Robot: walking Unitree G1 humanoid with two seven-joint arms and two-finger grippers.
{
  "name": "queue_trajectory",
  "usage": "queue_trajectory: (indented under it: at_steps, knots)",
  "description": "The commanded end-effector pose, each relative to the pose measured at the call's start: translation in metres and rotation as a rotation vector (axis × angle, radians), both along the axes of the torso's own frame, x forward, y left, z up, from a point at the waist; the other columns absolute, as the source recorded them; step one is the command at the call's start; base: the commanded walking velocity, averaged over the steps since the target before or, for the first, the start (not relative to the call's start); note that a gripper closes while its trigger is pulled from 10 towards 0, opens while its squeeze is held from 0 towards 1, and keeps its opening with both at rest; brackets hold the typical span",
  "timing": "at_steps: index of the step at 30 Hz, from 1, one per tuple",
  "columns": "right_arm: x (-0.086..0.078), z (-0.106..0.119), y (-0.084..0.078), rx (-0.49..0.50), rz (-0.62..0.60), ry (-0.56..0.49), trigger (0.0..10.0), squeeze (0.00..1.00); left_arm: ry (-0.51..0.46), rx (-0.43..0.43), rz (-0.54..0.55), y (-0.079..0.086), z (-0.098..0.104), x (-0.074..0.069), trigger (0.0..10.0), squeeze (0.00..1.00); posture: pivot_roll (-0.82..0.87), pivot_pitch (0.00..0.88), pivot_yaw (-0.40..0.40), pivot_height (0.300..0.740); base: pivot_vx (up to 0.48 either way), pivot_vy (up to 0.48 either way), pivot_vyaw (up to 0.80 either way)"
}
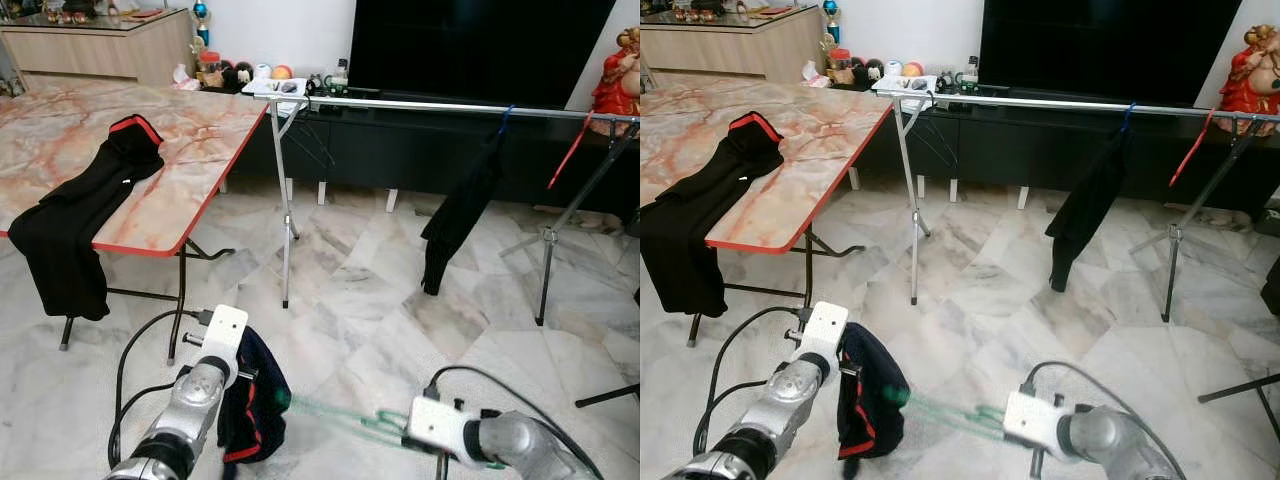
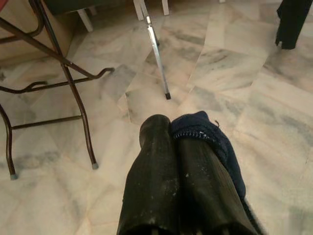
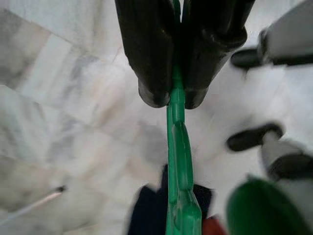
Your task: Hang hanger
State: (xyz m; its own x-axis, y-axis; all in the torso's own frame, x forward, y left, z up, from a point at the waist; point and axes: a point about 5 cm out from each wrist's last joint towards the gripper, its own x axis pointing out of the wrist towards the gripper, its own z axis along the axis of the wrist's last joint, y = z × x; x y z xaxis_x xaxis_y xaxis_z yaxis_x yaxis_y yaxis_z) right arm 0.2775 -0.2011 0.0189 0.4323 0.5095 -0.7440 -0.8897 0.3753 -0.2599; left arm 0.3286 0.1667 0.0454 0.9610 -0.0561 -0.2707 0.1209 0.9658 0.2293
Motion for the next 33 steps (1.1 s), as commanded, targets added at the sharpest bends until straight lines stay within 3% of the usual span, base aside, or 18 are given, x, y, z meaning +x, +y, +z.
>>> queue_trajectory:
  at_steps: [1,5,6,7,8,9,10,11,12,13,16,18,19,21,33]
  knots:
    - [0.003,0.003,-0.002,0.063,-0.084,-0.025,0.0,0.0,-0.086,-0.014,-0.014,0.002,0.012,0.003,0.0,0.0,0.09,0.008,-0.033,0.74,0.0,0.0,0.0]
    - [-0.002,-0.012,-0.007,0.173,-0.369,-0.052,0.0,0.0,-0.25,-0.141,0.006,0.0,0.029,-0.001,0.0,0.0,0.09,0.013,-0.032,0.74,0.0,0.0,0.0]
    - [-0.002,-0.012,-0.007,0.173,-0.369,-0.052,0.0,0.0,-0.25,-0.141,0.006,0.0,0.029,-0.001,0.0,0.0,0.09,0.013,-0.032,0.74,0.0,0.0,0.0]
    - [-0.007,-0.024,-0.007,0.213,-0.535,-0.051,5.4,0.0,-0.291,-0.214,0.031,-0.001,0.034,-0.003,0.0,0.0,0.1,0.015,-0.029,0.74,0.0,0.0,0.0]
    - [-0.009,-0.028,-0.007,0.223,-0.602,-0.047,8.3,0.0,-0.304,-0.241,0.037,-0.002,0.036,-0.005,0.0,0.0,0.1,0.016,-0.027,0.74,0.0,0.0,0.0]
    - [-0.009,-0.028,-0.007,0.223,-0.602,-0.047,8.3,0.0,-0.304,-0.241,0.037,-0.002,0.036,-0.005,0.0,0.0,0.1,0.016,-0.027,0.74,0.0,0.0,0.0]
    - [-0.016,-0.038,-0.007,0.238,-0.727,-0.04,10.0,0.0,-0.327,-0.282,0.023,-0.007,0.04,-0.007,1.2,0.0,0.11,0.019,-0.023,0.74,0.0,0.0,0.0]
    - [-0.021,-0.044,-0.006,0.259,-0.808,-0.037,10.0,0.0,-0.341,-0.301,0.017,-0.01,0.042,-0.01,6.7,0.0,0.11,0.018,-0.02,0.74,0.0,0.0,0.0]
    - [-0.024,-0.048,-0.006,0.273,-0.861,-0.033,10.0,0.0,-0.35,-0.313,0.013,-0.012,0.043,-0.011,6.7,0.0,0.11,0.017,-0.019,0.74,0.0,0.0,0.0]
    - [-0.027,-0.052,-0.004,0.294,-0.921,-0.033,10.0,0.0,-0.36,-0.338,0.003,-0.015,0.045,-0.014,10.0,0.0,0.11,0.016,-0.016,0.74,0.0,0.0,0.0]
    - [-0.043,-0.065,-0.003,0.347,-1.129,0.003,10.0,0.0,-0.381,-0.377,-0.04,-0.024,0.049,-0.024,10.0,0.0,0.11,0.013,-0.003,0.74,0.0,0.0,0.0]
    - [-0.057,-0.076,-0.005,0.332,-1.261,0.035,10.0,0.0,-0.391,-0.392,-0.076,-0.031,0.053,-0.03,10.0,0.0,0.12,0.009,0.001,0.74,0.0,0.0,0.0]
    - [-0.057,-0.076,-0.005,0.332,-1.261,0.035,10.0,0.0,-0.391,-0.392,-0.076,-0.031,0.053,-0.03,10.0,0.0,0.12,0.009,0.001,0.74,0.0,0.0,0.0]
    - [-0.07,-0.085,-0.006,0.336,-1.387,0.07,10.0,0.0,-0.392,-0.415,-0.079,-0.031,0.06,-0.032,10.0,0.0,0.13,0.006,0.002,0.74,0.0,0.0,0.0]
    - [-0.086,-0.094,-0.002,0.328,-1.475,0.093,10.0,0.0,-0.374,-0.451,-0.032,-0.016,0.071,-0.045,10.0,0.0,0.13,0.0,0.032,0.74,0.0,0.0,0.0]
